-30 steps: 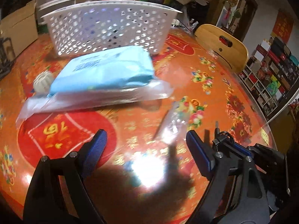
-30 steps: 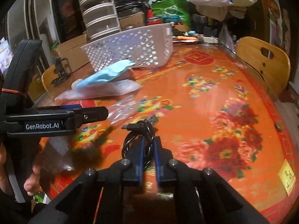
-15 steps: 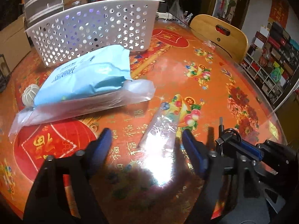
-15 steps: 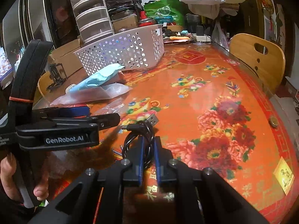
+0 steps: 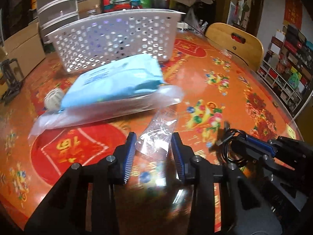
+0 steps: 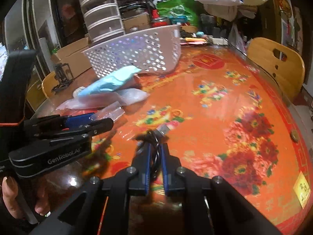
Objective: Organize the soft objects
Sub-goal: 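Close the right tool on the black cable while the left tool grasps the small clear bag, then carry the cable and small bag over the basket and open both tools inside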
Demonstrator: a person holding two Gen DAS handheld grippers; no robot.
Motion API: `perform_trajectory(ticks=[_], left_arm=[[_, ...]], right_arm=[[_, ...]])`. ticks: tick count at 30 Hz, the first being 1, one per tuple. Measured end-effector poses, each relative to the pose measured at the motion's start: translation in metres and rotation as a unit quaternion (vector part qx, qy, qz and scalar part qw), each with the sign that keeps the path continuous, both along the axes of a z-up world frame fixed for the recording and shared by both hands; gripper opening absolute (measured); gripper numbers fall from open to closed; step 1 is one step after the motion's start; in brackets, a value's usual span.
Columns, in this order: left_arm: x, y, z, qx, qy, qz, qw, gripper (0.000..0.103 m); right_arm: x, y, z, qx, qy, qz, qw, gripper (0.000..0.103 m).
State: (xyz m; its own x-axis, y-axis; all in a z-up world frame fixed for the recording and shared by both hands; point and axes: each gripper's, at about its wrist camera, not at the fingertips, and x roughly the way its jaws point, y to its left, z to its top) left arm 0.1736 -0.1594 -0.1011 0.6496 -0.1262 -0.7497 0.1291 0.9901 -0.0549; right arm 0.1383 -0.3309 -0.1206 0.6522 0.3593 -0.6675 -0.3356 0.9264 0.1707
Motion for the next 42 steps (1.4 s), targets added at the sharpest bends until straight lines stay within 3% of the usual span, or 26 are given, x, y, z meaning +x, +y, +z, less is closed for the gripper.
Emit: perform_trajectory(ticks=[18, 31, 42], left_arm=[[-0.026, 0.073, 0.014, -0.025, -0.030, 0.042, 0.9984, 0.034], [-0.021, 0.100, 0.048, -0.021, -0.057, 0.068, 0.9958, 0.034], [0.009, 0.118, 0.091, -0.013, -0.073, 0.066, 0.9950, 0.034]], right_arm=[[-0.001, 0.041, 0.020, 0.002, -0.014, 0.030, 0.999, 0.007], [0.020, 0.062, 0.067, -0.008, -0.058, 0.036, 0.998, 0.007], [0.058, 0.075, 0.119, -0.029, -0.102, 0.030, 0.994, 0.007]])
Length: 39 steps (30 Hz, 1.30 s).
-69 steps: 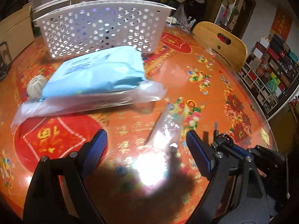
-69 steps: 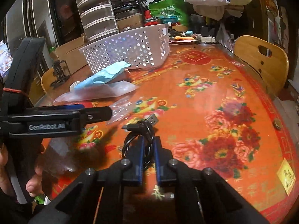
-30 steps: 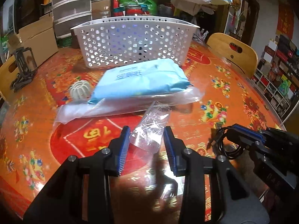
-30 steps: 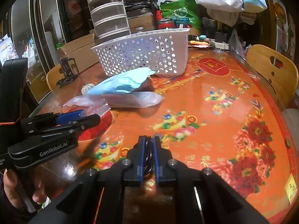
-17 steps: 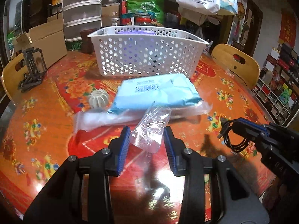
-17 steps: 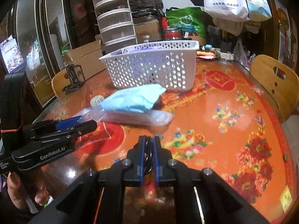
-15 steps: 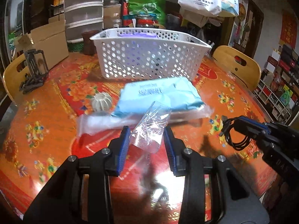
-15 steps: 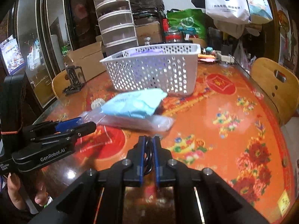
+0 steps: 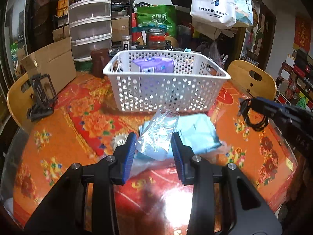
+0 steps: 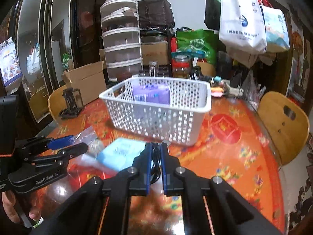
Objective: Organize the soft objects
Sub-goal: 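Carry the cable and small bag over the basket and open both tools inside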
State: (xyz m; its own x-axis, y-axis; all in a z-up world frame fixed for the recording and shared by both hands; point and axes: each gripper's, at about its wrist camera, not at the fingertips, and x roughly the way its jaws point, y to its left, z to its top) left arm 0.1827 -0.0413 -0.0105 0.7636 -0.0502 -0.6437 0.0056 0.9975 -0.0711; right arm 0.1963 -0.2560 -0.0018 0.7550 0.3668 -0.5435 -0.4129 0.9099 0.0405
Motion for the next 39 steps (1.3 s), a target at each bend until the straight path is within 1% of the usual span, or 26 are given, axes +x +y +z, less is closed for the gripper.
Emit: perform_trajectory(ticks=[6, 9, 12, 14, 17, 18, 19, 21, 22, 25, 28, 31, 35, 37, 38, 39], left_arm=[[0.022, 0.006, 0.029, 0.007, -0.013, -0.003, 0.9999, 0.034], [0.035, 0.012, 0.048, 0.008, -0.022, -0.006, 0.9997, 0.034], [0.052, 0.019, 0.070, 0.011, -0.031, -0.006, 0.9994, 0.034], [0.071, 0.023, 0.088, 0.021, -0.037, 0.000, 0.9991, 0.034], [0.102, 0.029, 0.105, 0.032, -0.032, 0.008, 0.9989, 0.034], [0.118, 0.031, 0.108, 0.038, -0.023, 0.010, 0.9990, 0.034], [0.128, 0.032, 0.108, 0.037, -0.015, 0.010, 0.9991, 0.034], [0.156, 0.039, 0.107, 0.025, 0.000, 0.009, 0.9997, 0.035], [0.172, 0.042, 0.104, 0.029, 0.011, 0.017, 0.9994, 0.035], [0.210, 0.050, 0.090, 0.010, 0.050, 0.023, 0.9984, 0.035], [0.230, 0.050, 0.074, 0.023, 0.068, 0.030, 0.9970, 0.035], [0.241, 0.050, 0.056, 0.024, 0.080, 0.035, 0.9959, 0.035], [0.247, 0.047, 0.035, 0.020, 0.092, 0.031, 0.9951, 0.036], [0.251, 0.047, 0.026, 0.020, 0.096, 0.029, 0.9947, 0.047], [0.249, 0.048, 0.023, 0.021, 0.098, 0.030, 0.9946, 0.062], [0.248, 0.049, 0.021, 0.022, 0.098, 0.032, 0.9944, 0.074]], right_arm=[[0.029, 0.003, 0.036, 0.000, -0.018, -0.001, 1.000, 0.007], [0.042, 0.007, 0.052, -0.002, -0.022, 0.001, 1.000, 0.007], [0.064, 0.012, 0.070, -0.001, -0.021, 0.001, 1.000, 0.007], [0.083, 0.015, 0.078, -0.003, -0.016, -0.005, 1.000, 0.007], [0.115, 0.019, 0.084, -0.005, -0.004, -0.020, 1.000, 0.007], [0.123, 0.019, 0.084, -0.006, 0.001, -0.025, 1.000, 0.007], [0.136, 0.021, 0.082, -0.010, 0.007, -0.034, 0.999, 0.007], [0.153, 0.021, 0.075, -0.013, 0.021, -0.038, 0.999, 0.007], [0.163, 0.023, 0.070, -0.019, 0.031, -0.044, 0.998, 0.007], [0.190, 0.024, 0.050, -0.035, 0.055, -0.066, 0.996, 0.007], [0.209, 0.024, 0.033, -0.041, 0.079, -0.081, 0.993, 0.007], [0.220, 0.024, 0.018, -0.047, 0.091, -0.092, 0.990, 0.007], [0.227, 0.027, 0.006, -0.055, 0.097, -0.101, 0.989, 0.007], [0.228, 0.029, 0.002, -0.059, 0.099, -0.104, 0.988, 0.008], [0.229, 0.030, 0.001, -0.063, 0.101, -0.106, 0.987, 0.009], [0.228, 0.030, 0.000, -0.067, 0.100, -0.111, 0.987, 0.015]])
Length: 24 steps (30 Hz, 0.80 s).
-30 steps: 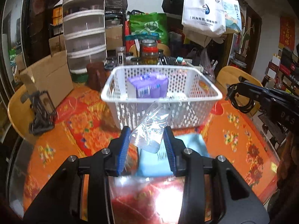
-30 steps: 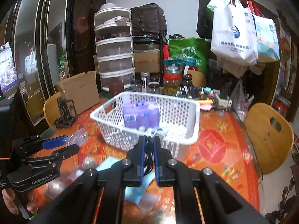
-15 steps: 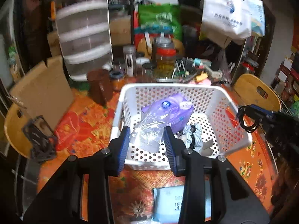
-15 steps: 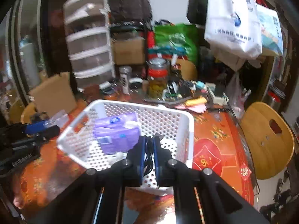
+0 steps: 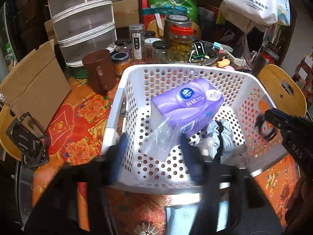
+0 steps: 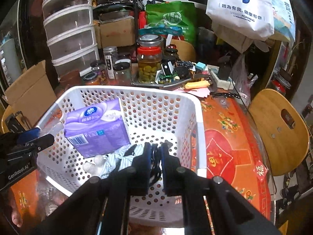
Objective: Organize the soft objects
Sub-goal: 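Carry the cable and small bag over the basket and open both tools inside, then move both tools back down to the blue wipes pack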
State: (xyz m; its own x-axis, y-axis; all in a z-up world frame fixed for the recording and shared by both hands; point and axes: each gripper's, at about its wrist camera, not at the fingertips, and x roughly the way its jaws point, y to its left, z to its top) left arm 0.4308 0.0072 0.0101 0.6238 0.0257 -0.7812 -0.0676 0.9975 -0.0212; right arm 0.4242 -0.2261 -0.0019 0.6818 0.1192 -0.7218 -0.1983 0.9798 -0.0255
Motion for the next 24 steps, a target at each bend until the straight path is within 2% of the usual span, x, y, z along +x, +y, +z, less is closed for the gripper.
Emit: perform_trajectory(ticks=[1, 2, 3, 4, 9, 15, 20, 24], left_arm=[[-0.002, 0.001, 0.000, 0.001, -0.006, 0.004, 1.0000, 0.077], [-0.005, 0.002, 0.001, 0.002, -0.013, 0.005, 0.9999, 0.081], [-0.009, 0.002, 0.003, 0.003, -0.022, 0.004, 0.9997, 0.084], [-0.013, 0.002, 0.004, 0.006, -0.031, 0.004, 0.9995, 0.084], [-0.048, 0.009, 0.013, 0.014, -0.045, 0.014, 0.9988, 0.084], [-0.116, 0.015, 0.012, -0.003, -0.058, 0.003, 0.9983, 0.086], [-0.180, 0.007, -0.001, -0.021, -0.065, -0.022, 0.9975, 0.087], [-0.220, 0.001, -0.017, -0.040, -0.064, -0.037, 0.9964, 0.087]], right_arm=[[-0.002, 0.000, 0.000, -0.002, -0.002, -0.001, 1.000, 0.029], [-0.003, 0.000, 0.000, -0.004, -0.006, -0.003, 1.000, 0.039], [-0.005, 0.000, 0.001, -0.007, -0.013, -0.009, 1.000, 0.059], [-0.009, -0.001, 0.003, -0.009, -0.025, -0.016, 1.000, 0.069], [-0.031, -0.007, 0.007, -0.014, -0.037, -0.026, 0.999, 0.071], [-0.096, -0.023, 0.005, 0.000, -0.060, -0.019, 0.998, 0.071], [-0.160, -0.034, -0.015, 0.014, -0.065, -0.012, 0.998, 0.072], [-0.200, -0.036, -0.040, 0.022, -0.061, -0.001, 0.998, 0.078]])
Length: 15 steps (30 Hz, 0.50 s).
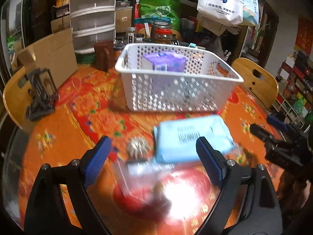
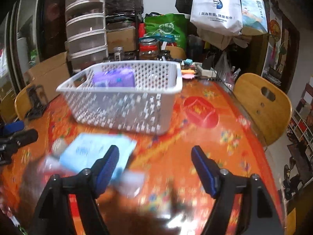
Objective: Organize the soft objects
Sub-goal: 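Move both tools back down to the blue wipes pack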
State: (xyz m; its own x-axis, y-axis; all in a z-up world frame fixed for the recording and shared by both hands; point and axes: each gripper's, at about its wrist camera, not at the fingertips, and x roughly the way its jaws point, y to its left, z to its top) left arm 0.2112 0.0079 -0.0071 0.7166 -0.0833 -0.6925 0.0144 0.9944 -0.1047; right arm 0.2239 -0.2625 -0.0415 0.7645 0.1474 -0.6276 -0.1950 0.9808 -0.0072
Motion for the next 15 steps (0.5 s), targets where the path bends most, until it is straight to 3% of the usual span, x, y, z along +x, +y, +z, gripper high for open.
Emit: perform_trajectory(ticks=[4, 15], left_arm=[[-0.019, -0.004, -0.020, -0.015, 0.006, -0.019, 0.9997, 0.087], [-0.002, 0.018, -0.044, -0.009, 0.028, 0.003, 0.9996, 0.087]], right_arm=[[-0.022, 0.003, -0.016, 0.007, 0.013, 0.023, 1.000, 0.078], [-0.020, 0.005, -0.035, 0.039, 0.036, 0.056, 0.997, 0.078]])
